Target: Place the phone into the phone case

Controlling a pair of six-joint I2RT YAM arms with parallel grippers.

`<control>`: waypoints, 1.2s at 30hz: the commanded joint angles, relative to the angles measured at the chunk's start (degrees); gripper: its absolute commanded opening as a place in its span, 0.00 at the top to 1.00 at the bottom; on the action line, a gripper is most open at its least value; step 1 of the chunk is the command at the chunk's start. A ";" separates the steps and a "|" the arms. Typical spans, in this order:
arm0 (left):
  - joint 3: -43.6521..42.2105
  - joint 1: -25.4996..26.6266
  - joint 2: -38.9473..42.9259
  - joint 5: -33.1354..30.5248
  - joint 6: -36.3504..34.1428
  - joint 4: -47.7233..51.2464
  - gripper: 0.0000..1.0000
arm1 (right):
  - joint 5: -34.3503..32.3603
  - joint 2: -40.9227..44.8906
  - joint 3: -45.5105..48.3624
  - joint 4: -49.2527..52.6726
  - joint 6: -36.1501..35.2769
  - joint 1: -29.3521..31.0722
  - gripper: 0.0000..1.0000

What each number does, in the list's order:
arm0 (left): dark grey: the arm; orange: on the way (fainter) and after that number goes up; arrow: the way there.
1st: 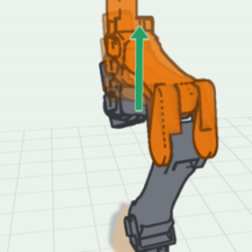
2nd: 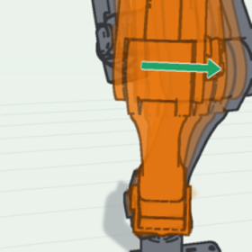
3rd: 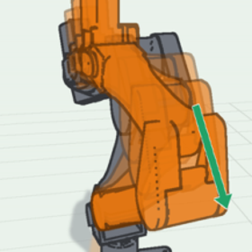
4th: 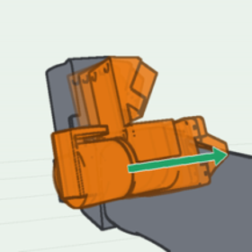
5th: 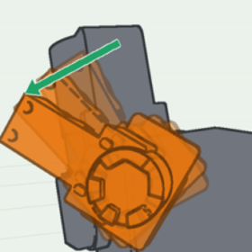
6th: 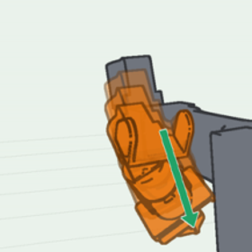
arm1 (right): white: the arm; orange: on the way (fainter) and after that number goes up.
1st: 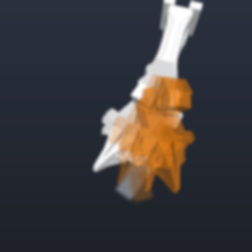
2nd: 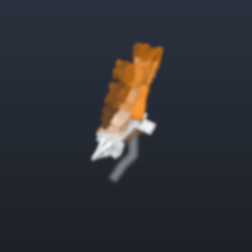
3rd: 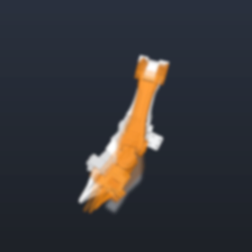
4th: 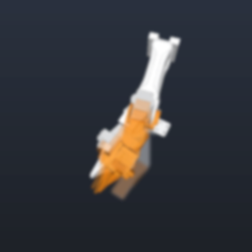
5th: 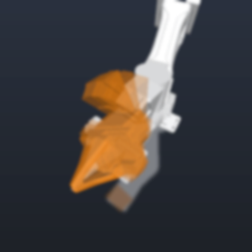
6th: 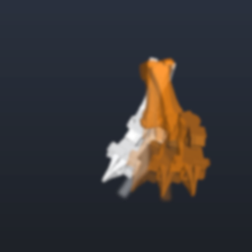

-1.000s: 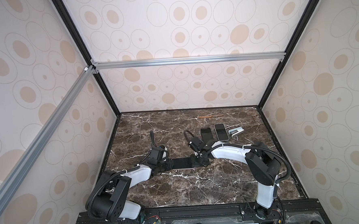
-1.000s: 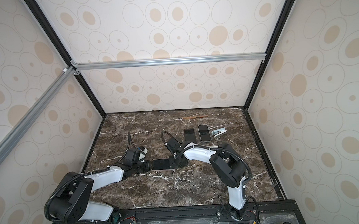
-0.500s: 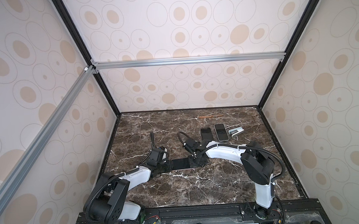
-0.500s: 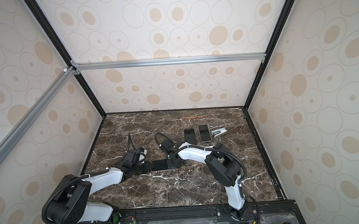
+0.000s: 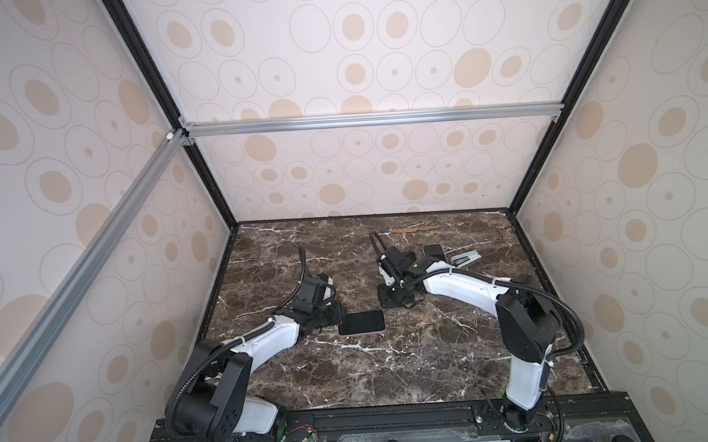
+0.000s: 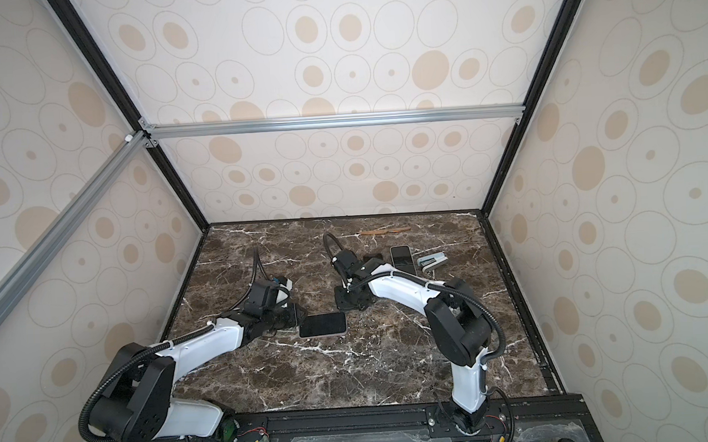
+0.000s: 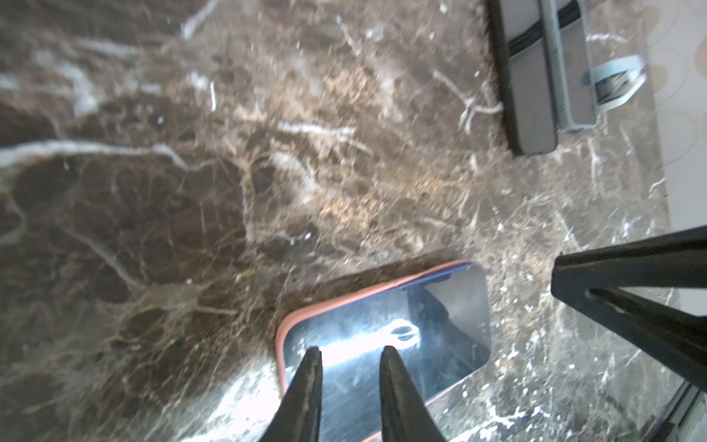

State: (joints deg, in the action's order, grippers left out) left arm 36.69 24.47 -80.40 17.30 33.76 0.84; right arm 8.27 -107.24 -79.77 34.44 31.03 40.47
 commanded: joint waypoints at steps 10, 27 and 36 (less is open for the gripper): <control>-1.97 0.06 -1.07 -3.37 4.03 -0.16 0.72 | 12.29 -7.05 -3.70 2.31 -6.34 -3.64 0.83; -5.19 0.10 0.27 -2.50 2.76 -0.60 0.72 | 13.30 -8.61 -0.74 0.03 -3.90 -3.55 0.80; -5.66 0.00 1.04 -1.52 3.32 -1.15 0.72 | 9.79 -6.44 -2.12 2.86 -6.76 -3.55 0.78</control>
State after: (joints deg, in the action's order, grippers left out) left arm 31.35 24.47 -80.44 15.49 37.10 0.47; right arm 20.82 -116.18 -81.25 34.87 26.11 36.67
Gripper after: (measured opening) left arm 0.276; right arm 0.216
